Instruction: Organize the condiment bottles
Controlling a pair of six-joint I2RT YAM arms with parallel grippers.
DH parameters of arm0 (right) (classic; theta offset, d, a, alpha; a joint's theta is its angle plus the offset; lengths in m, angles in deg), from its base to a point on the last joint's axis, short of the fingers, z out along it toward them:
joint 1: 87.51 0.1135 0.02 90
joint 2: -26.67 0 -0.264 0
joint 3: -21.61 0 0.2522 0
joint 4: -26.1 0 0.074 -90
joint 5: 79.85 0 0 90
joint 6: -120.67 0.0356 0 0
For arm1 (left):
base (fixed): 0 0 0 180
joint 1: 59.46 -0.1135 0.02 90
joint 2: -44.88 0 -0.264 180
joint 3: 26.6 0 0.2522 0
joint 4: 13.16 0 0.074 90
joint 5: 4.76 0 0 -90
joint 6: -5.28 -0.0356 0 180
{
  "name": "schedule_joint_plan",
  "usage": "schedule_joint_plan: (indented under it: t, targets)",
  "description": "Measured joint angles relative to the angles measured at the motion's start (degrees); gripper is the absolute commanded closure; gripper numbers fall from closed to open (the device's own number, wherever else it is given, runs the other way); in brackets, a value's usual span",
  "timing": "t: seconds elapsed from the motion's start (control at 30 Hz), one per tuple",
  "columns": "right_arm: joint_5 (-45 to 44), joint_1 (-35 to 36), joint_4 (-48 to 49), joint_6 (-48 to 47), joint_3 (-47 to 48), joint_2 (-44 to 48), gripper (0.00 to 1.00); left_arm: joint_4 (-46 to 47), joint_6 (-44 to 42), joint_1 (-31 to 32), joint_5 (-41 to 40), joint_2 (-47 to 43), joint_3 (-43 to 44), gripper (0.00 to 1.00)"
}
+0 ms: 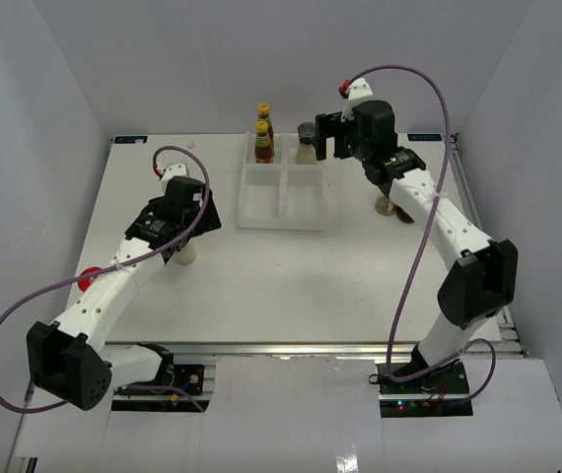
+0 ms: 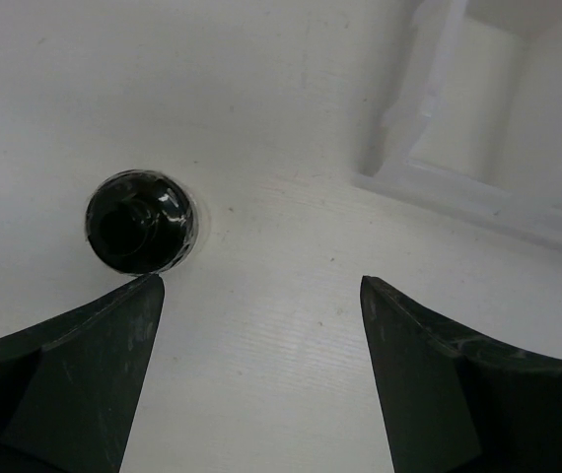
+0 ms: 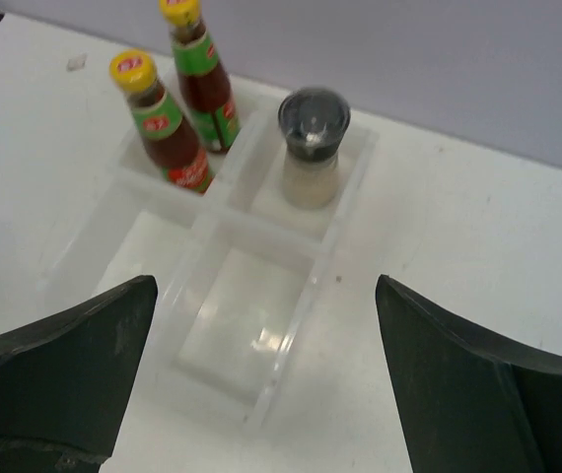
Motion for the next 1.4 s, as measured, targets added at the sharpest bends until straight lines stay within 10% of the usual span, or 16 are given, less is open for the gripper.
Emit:
schedule_joint_plan:
  t: [0.43,1.07,1.33,1.4]
  targets:
    - [3.08,1.92,-2.13,2.51,-19.75,19.73,0.03,-3.56,3.94,-9.12,-2.10,3.46,-0.58,0.05]
    - [2.21,1.92,-1.64,0.56,-23.15,24.05,0.03,0.68,4.43,-11.96,3.67,12.35,-3.45,0.16]
    - [1.89,1.92,-1.29,0.53,-24.27,25.51,0.02,1.09,4.14,-11.96,2.76,13.88,-3.59,0.51]
    - [1.70,1.92,-1.26,0.50,-24.27,25.53,0.02,1.27,3.98,-11.96,2.63,13.88,-3.68,0.84]
